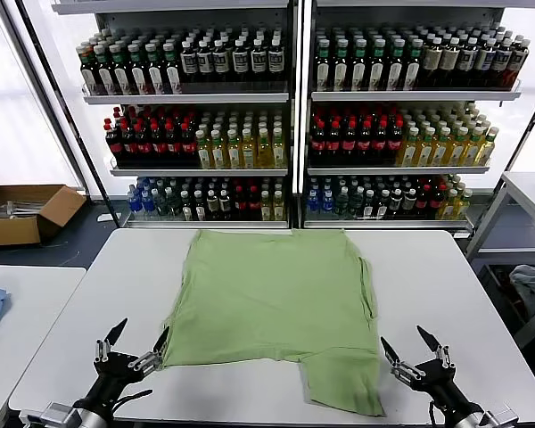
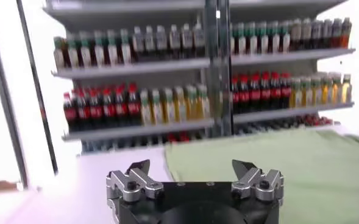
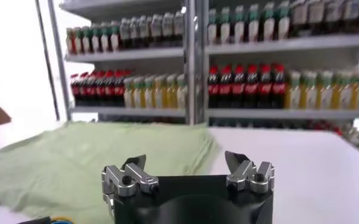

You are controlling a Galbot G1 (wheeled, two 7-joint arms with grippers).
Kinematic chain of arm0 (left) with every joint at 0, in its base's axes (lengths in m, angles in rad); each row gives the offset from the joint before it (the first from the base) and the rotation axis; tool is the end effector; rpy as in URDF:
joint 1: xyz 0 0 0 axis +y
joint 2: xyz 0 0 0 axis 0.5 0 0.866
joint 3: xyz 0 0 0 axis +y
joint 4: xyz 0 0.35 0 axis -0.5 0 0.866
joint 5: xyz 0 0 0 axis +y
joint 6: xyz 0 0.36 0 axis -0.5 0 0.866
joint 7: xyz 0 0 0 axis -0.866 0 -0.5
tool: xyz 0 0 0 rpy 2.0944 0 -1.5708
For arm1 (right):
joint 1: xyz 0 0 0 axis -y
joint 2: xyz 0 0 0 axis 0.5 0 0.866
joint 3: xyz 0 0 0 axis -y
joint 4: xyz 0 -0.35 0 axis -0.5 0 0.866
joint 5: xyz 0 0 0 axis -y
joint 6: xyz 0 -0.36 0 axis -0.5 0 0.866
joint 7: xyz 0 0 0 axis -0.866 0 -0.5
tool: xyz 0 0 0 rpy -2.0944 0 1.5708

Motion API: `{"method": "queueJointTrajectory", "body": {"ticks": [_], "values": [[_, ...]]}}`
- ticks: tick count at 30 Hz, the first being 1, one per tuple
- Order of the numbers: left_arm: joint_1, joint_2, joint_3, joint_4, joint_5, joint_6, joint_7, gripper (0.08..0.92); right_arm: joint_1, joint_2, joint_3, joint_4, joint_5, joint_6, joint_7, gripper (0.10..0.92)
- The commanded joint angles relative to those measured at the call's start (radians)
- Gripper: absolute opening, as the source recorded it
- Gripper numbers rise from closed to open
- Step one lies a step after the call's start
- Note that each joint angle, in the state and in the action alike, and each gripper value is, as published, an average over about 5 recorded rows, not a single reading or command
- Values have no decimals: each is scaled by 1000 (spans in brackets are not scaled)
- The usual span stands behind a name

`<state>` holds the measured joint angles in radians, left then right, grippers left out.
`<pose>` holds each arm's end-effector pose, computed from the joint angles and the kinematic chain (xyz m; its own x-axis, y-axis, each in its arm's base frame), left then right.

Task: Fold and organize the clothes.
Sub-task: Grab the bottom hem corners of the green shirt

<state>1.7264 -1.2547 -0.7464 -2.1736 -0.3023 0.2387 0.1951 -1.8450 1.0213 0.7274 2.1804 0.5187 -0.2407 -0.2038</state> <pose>0.1507 0.1076 -0.2737 -0.9416 0.1772 0.2863 0.1928 0.9809 0.0270 0.1363 -0.1261 -0.2708 -0.8524 -0.3393 0.3979 -0.3423 0.9373 0.0660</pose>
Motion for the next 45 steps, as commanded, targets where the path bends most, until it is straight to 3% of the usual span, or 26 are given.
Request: {"method": "queueJointTrajectory", "body": {"ticks": [1, 9, 17, 28, 41, 45], "values": [[-2, 159, 42, 39, -161, 197, -71, 823, -63, -83, -19, 68, 28, -161, 45, 823], [-37, 194, 55, 70, -259, 273, -100, 823, -81, -104, -43, 91, 42, -223, 57, 823], [-91, 171, 90, 106, -297, 293, -118, 823, -56, -87, -67, 76, 63, -250, 84, 815], [-126, 147, 126, 157, -274, 283, -107, 797, 40, -31, -159, 38, 52, -250, 94, 542], [-125, 108, 141, 146, -193, 234, -71, 437, 91, -32, -176, 9, 78, -219, 57, 164], [-125, 106, 143, 141, -165, 221, -70, 316, 94, -27, -176, -5, 86, -164, 39, 106]]}}
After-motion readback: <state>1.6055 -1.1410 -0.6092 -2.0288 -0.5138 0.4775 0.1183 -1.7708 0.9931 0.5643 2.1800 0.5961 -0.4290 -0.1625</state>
